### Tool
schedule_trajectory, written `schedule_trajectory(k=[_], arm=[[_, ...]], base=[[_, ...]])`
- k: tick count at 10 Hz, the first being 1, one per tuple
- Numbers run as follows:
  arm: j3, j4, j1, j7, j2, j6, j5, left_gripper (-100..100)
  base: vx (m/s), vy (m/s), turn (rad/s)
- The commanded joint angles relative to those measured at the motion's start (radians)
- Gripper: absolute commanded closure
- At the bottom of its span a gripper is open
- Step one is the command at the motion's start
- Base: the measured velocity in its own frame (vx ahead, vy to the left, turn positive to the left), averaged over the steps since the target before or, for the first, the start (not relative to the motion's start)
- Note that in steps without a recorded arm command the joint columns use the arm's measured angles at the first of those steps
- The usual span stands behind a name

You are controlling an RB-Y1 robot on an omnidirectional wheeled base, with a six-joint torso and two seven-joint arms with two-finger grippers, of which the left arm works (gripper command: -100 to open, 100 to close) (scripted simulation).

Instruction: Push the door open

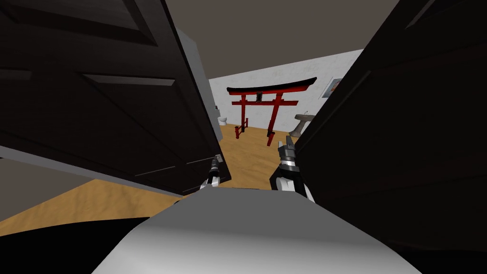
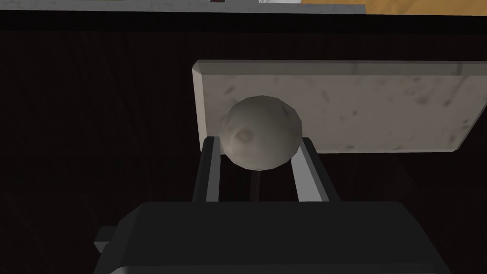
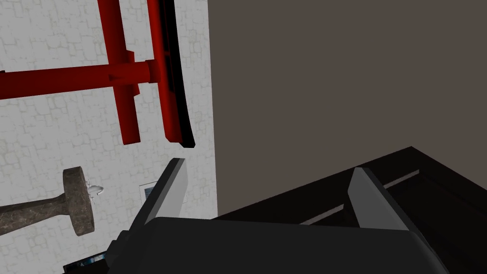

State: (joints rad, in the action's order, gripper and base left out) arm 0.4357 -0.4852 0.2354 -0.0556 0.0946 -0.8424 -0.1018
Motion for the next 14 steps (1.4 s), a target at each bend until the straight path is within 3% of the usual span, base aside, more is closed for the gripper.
schedule_trajectory(k=[1,2,4,5,9,10,14], arm=[[0.031,0.003,0.005,0.008,0.007,-0.007,0.006,100],[0.045,0.003,0.005,0.012,0.006,-0.006,0.008,100],[0.045,0.021,0.005,0.012,0.006,-0.006,0.008,100],[0.073,0.003,0.005,0.020,0.004,-0.004,0.011,100],[0.126,0.003,0.006,0.035,-0.001,0.000,0.017,100],[0.119,0.012,0.003,0.032,0.003,0.000,0.017,100],[0.161,0.007,-0.001,0.046,0.013,0.000,0.037,100]], base=[[0.111,-0.032,0.023],[0.198,-0.049,0.041],[0.111,-0.009,0.017],[0.127,-0.025,0.012],[0.187,-0.052,0.048],[0.080,0.003,0.031],[0.163,-0.004,0.034]])
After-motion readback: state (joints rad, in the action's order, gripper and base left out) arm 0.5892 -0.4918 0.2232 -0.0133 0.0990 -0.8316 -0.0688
